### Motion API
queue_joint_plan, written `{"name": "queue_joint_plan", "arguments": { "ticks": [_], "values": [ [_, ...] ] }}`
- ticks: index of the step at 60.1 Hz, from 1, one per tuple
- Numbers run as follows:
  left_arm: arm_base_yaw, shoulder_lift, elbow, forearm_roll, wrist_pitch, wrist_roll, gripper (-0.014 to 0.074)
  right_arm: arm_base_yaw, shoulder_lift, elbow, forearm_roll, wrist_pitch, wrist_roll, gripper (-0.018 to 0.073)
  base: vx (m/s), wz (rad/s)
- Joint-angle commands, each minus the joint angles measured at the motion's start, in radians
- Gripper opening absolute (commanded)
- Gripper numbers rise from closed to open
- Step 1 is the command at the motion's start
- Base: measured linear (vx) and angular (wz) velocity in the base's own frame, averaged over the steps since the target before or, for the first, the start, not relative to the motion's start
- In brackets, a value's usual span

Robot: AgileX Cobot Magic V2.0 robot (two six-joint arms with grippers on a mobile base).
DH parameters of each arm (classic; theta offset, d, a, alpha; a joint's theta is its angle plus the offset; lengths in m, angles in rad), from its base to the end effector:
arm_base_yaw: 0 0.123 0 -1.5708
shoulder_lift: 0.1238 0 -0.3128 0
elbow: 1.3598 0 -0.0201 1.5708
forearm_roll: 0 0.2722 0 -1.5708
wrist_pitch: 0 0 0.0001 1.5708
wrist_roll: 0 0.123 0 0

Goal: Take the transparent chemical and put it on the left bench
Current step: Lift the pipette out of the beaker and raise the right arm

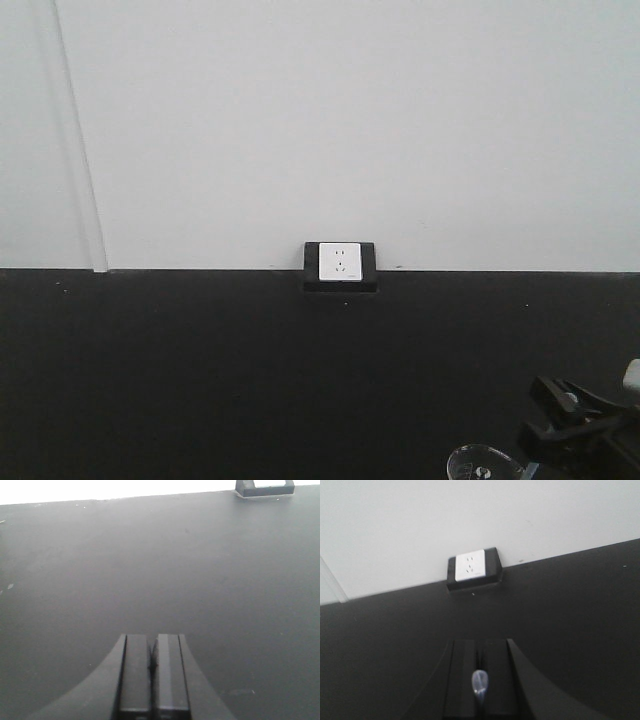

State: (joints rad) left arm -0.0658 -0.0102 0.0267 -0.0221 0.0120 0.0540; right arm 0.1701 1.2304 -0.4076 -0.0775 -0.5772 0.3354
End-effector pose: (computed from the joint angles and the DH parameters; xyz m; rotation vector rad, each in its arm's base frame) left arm 0.0819 -0.0054 0.2049 0.0741 1.5103 -0.0274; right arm 0.2646 0.0507 0.2411 0.0561 1.7430 0.3604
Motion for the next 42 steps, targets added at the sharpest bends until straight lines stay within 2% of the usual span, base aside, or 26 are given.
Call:
{"name": "queue_joint_plan", "arguments": {
  "ticks": [1,14,23,31,42],
  "values": [
    [-0.002,-0.019,0.016,-0.001,-0.078,-0.008,-0.0003,-0.001,-0.132,-0.023,-0.008,0.114,-0.077,-0.0003,0.00,0.00],
    [-0.002,-0.019,0.016,-0.001,-0.078,-0.008,-0.0003,-0.001,-0.351,-0.023,-0.008,0.457,-0.153,-0.0003,0.00,0.00],
    [-0.002,-0.019,0.016,-0.001,-0.078,-0.008,-0.0003,-0.001,-0.480,-0.023,-0.011,0.591,-0.156,-0.0003,0.00,0.00],
    [-0.002,-0.019,0.016,-0.001,-0.078,-0.008,-0.0003,-0.001,-0.552,-0.023,-0.026,0.587,-0.156,-0.0003,0.00,0.00],
    [-0.002,-0.019,0.016,-0.001,-0.078,-0.008,-0.0003,-0.002,-0.534,-0.023,-0.011,0.570,-0.147,-0.0003,0.00,0.00]
  ]
}}
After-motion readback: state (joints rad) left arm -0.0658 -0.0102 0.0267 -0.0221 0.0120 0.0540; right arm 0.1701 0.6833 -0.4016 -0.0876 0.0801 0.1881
